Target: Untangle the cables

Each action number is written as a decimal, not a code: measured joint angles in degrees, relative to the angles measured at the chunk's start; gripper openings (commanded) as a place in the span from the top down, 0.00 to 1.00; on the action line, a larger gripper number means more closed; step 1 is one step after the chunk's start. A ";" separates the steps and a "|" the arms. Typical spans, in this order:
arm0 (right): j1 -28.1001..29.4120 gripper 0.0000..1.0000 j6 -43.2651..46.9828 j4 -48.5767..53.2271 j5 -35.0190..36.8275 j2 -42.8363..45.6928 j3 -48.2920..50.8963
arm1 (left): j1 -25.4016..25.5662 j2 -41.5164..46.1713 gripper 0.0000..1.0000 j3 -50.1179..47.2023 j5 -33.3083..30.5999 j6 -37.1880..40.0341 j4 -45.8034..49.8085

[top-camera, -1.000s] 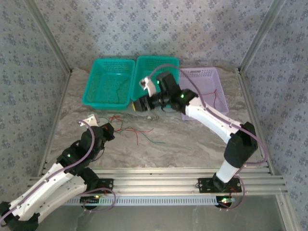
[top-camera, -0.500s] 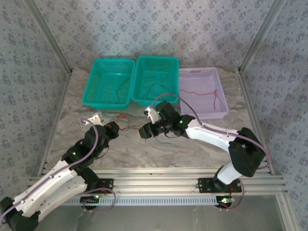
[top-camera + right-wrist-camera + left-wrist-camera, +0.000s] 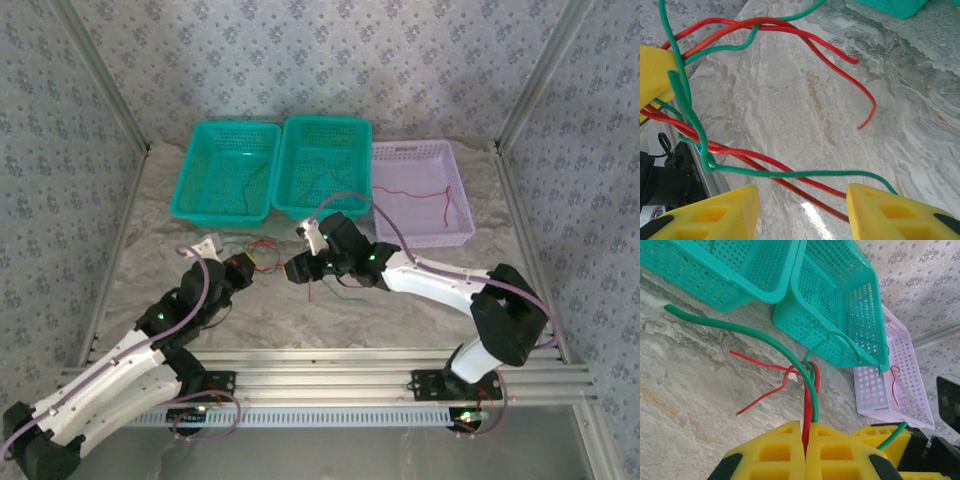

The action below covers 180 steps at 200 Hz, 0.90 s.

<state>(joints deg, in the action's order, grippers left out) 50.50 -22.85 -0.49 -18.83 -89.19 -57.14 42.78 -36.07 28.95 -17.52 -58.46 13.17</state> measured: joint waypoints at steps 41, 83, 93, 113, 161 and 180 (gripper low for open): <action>0.94 0.64 0.09 -1.90 -0.48 -3.19 -0.33 | 0.09 -0.39 1.00 -0.42 0.42 -0.15 -0.83; 1.03 0.76 -0.20 -3.08 -0.66 -4.15 -0.39 | 0.22 -0.79 1.00 -0.74 0.44 -0.15 -2.54; 1.03 0.86 -0.26 -3.23 -0.63 -4.15 -0.39 | 0.42 -0.79 1.00 -0.96 0.46 -0.17 -2.93; 1.03 1.00 0.22 -3.48 -0.15 -4.15 -0.39 | 0.46 -0.81 1.00 -1.25 0.46 -0.15 -2.95; 0.59 1.00 2.86 -2.19 7.45 1.05 1.33 | 0.48 0.04 1.00 -1.27 0.39 -0.13 -2.23; -0.48 1.00 4.46 -0.70 11.52 4.98 1.99 | 0.48 0.96 1.00 -1.27 0.35 -0.11 -0.48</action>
<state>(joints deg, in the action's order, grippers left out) 50.02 -18.39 -1.19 -7.31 -84.20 -55.16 43.27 -35.11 27.68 -17.17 -58.57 12.69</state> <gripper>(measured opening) 0.046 0.047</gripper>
